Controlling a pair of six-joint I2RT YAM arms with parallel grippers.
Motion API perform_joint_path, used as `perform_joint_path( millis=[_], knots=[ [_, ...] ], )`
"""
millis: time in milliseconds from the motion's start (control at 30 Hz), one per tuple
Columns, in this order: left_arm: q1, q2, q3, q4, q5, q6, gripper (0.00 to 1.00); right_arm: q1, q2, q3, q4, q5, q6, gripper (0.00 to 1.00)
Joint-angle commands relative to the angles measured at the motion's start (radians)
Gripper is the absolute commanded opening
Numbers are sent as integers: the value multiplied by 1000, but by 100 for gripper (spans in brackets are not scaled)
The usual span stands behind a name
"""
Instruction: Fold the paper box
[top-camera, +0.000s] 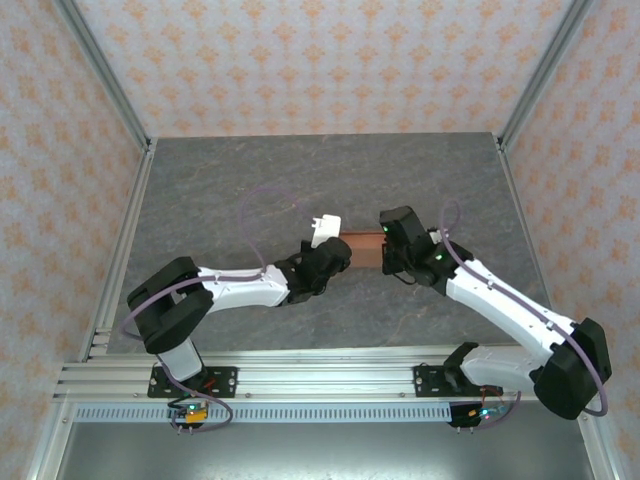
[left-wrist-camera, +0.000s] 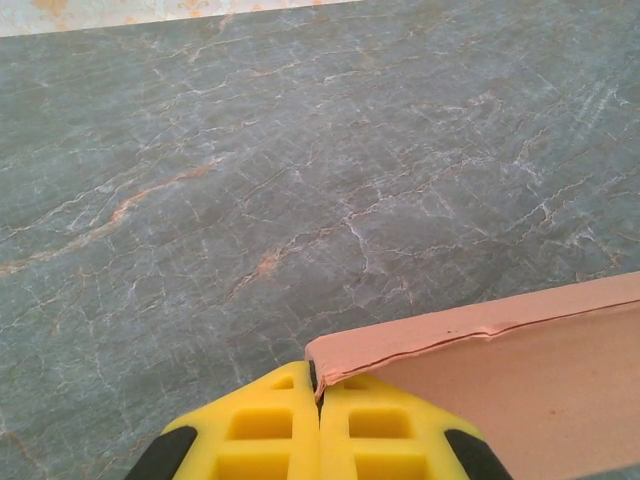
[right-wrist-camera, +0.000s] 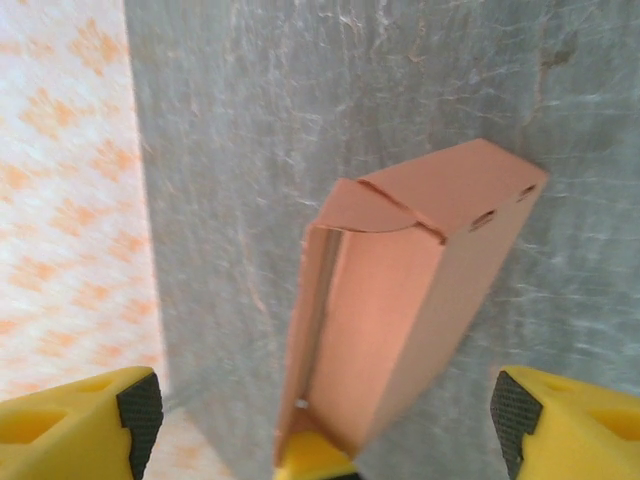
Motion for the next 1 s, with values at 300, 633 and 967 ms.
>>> perform_joint_path(
  millis=[300,633,967],
  knots=[
    [15,28,25,-2,-33,-22,0,-60,171,9,132,-225,84,90],
    [16,38,15,31,-16,-29,0,-61,270,22,168,-173,69,69],
    [16,-59,-142,297,184,0,55,-62,259,-9,170,-93,39,39]
  ],
)
